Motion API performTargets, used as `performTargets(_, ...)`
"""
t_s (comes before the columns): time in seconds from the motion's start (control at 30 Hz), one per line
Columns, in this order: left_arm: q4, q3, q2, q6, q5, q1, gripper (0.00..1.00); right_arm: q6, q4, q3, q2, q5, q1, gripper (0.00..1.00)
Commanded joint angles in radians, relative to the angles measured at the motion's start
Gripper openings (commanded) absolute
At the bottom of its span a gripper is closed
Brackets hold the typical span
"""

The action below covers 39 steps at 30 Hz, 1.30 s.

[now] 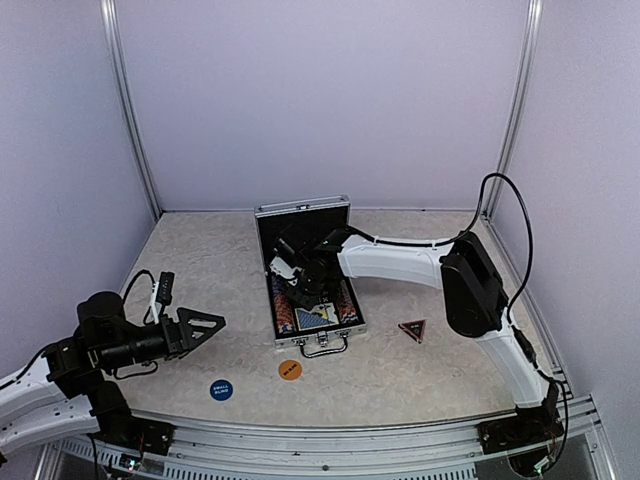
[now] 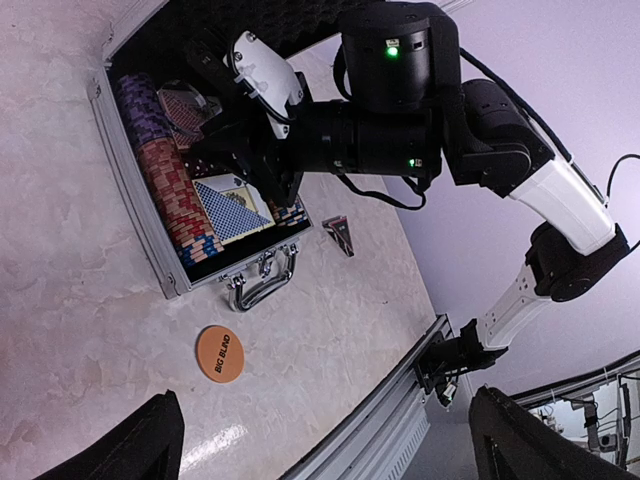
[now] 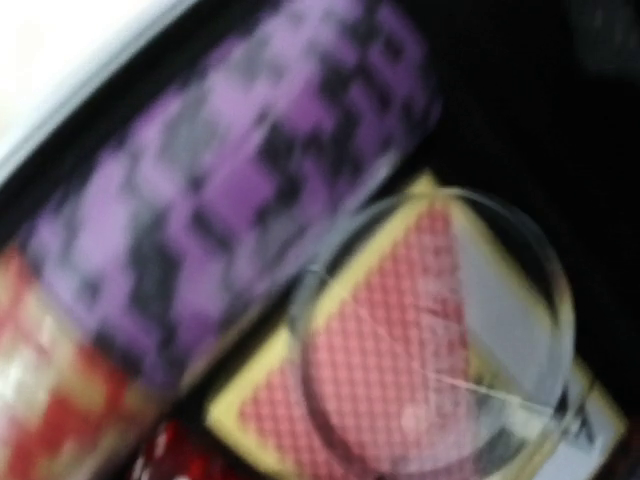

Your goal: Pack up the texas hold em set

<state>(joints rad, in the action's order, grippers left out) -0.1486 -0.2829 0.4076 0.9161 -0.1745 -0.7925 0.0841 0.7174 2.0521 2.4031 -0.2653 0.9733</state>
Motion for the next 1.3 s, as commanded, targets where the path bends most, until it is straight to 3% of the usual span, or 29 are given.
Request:
performTargets(0.0, 0.003, 0.007, -0.009, 0.0, 0.009, -0.004, 0.99, 0.005, -0.02, 0.071, 0.08, -0.044, -0.002, 0.23)
performTargets(0.43, -0.007, 0.007, -0.018, 0.002, 0.014, -0.004, 0.99, -0.004, -0.041, 0.082, 0.074, -0.049, -0.017, 0.24)
performTargets(0.67, 0.007, 0.008, -0.004, -0.005, 0.014, -0.002, 0.99, -0.011, -0.079, -0.126, -0.078, -0.021, 0.009, 0.28)
performTargets(1.0, 0.063, 0.012, 0.045, -0.012, -0.005, 0.001, 0.99, -0.073, -0.107, -0.371, -0.351, 0.022, 0.021, 0.48)
performTargets(1.27, 0.073, 0.005, 0.067, -0.012, -0.016, 0.001, 0.99, -0.068, -0.04, -0.297, -0.224, -0.044, 0.018, 0.47)
